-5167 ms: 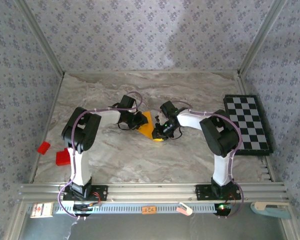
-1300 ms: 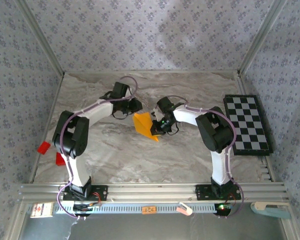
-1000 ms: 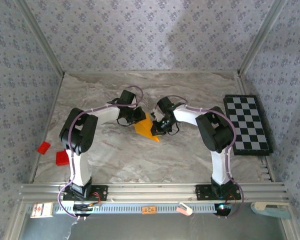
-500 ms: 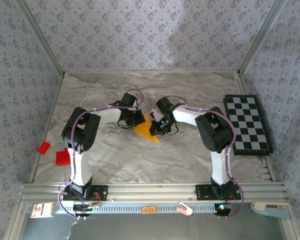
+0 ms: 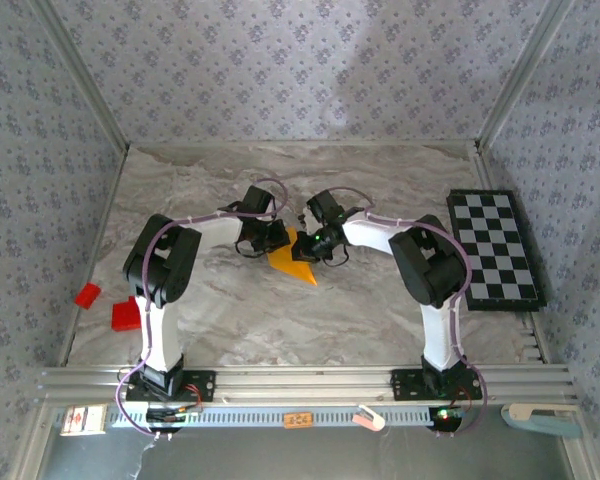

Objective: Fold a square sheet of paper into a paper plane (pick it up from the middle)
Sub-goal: Fourth fold the wing at the center of the table.

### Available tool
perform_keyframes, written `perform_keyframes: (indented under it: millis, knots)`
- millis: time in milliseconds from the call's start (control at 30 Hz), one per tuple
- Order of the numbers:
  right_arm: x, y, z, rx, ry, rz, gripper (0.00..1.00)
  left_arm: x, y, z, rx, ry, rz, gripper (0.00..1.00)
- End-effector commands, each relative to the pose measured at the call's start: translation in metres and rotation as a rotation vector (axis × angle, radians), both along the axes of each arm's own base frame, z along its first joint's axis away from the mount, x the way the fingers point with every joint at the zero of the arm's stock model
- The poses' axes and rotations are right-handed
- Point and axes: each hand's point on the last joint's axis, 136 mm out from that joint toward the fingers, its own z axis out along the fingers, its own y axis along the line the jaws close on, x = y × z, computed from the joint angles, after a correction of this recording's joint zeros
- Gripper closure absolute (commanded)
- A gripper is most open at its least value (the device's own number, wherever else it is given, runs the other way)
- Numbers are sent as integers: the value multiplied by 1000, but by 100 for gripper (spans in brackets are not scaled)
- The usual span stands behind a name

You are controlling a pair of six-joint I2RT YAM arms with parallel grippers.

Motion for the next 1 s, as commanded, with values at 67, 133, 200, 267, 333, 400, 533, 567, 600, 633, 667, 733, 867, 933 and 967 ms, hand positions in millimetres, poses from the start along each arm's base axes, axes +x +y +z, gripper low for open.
perform_keyframes:
  millis: [67,133,200,267,333,400,533,567,600,633,667,733,867,933,967]
  knots:
    - [-10,-10,-24,-55,64,-9,92,-13,13,-18,82,48,8,88]
    - [-15,-13,-32,-75,84,2,93,-8,8,-5,52,24,-7,87]
    - [-19,-18,-39,-98,97,6,93,-3,0,13,10,-10,-24,85]
    - [-20,-21,-42,-113,99,10,93,-1,-7,30,-37,-47,-41,81]
    - [-20,-23,-44,-122,99,11,93,-2,-13,42,-82,-67,-60,77]
    - [-18,-24,-44,-124,97,9,93,-5,-14,41,-103,-66,-67,74]
    - [-19,-23,-45,-119,103,21,93,-14,-7,15,-56,-7,-58,78]
    - [-19,-22,-45,-117,105,25,93,-15,-5,10,-48,4,-54,80]
    - [-19,-23,-45,-119,102,28,93,-17,-3,4,-36,16,-47,81]
    - [-20,-23,-46,-124,103,29,92,-18,-2,0,-26,25,-44,82]
    - [-19,-24,-45,-125,102,29,92,-19,0,-3,-15,31,-40,83]
    - [-20,-26,-46,-127,104,30,92,-20,7,-13,27,51,-26,84]
    - [-24,-26,-43,-126,106,47,92,-26,20,-31,112,107,-1,87]
    - [-29,-29,-40,-121,106,53,92,-30,28,-41,159,142,12,88]
    - [-31,-31,-38,-116,105,56,92,-31,31,-45,178,153,16,88]
